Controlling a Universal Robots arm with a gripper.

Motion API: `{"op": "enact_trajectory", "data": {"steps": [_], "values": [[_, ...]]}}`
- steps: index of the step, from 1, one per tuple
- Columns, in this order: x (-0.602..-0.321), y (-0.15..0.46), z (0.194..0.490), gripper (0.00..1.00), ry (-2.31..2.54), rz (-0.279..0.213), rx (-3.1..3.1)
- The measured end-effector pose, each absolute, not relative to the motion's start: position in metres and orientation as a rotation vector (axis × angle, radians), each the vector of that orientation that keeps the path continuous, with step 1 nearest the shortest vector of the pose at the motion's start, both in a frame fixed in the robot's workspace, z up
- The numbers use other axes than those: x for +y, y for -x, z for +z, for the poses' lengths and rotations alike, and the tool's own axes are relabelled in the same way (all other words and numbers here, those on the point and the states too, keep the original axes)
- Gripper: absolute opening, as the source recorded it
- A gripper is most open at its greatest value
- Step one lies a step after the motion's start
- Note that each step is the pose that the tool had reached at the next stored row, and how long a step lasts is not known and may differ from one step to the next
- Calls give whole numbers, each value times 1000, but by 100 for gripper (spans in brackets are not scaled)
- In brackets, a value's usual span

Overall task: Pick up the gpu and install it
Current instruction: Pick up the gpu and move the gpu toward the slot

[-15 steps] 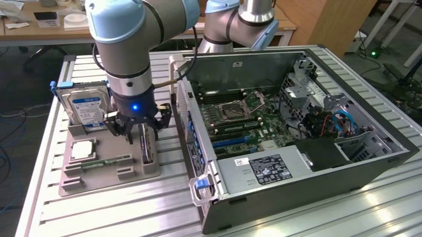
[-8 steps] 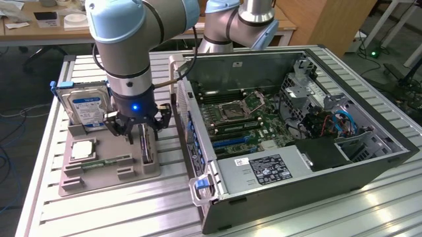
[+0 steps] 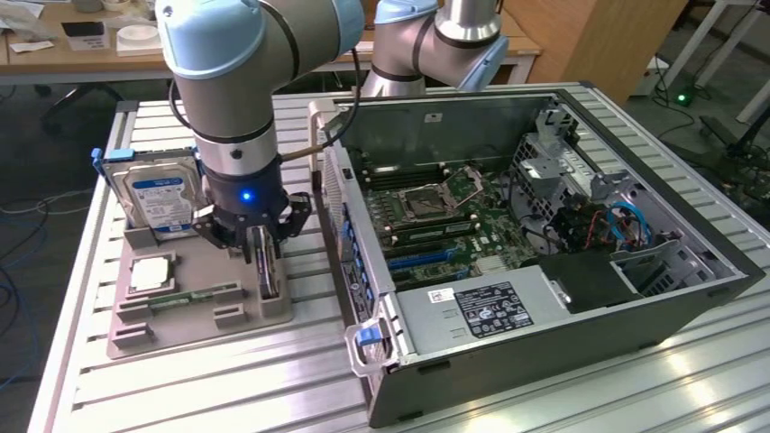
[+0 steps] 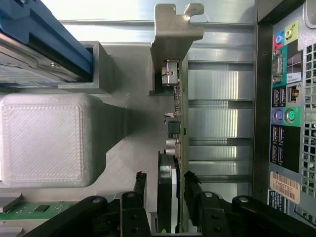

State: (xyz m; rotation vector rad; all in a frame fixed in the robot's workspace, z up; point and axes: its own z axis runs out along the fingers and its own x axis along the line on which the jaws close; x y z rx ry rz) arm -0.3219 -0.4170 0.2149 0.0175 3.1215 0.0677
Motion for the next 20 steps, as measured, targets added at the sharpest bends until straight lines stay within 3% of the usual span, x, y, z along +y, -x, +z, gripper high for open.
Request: {"op": "enact_trajectory", "data": {"steps": [11, 13, 14, 20], "values": [[-417, 322, 214, 44, -18, 65, 3122], [-417, 322, 214, 43, -18, 63, 3122], [-417, 322, 214, 36, -17, 62, 3122], [-417, 321, 212, 36, -18, 59, 3122]]}}
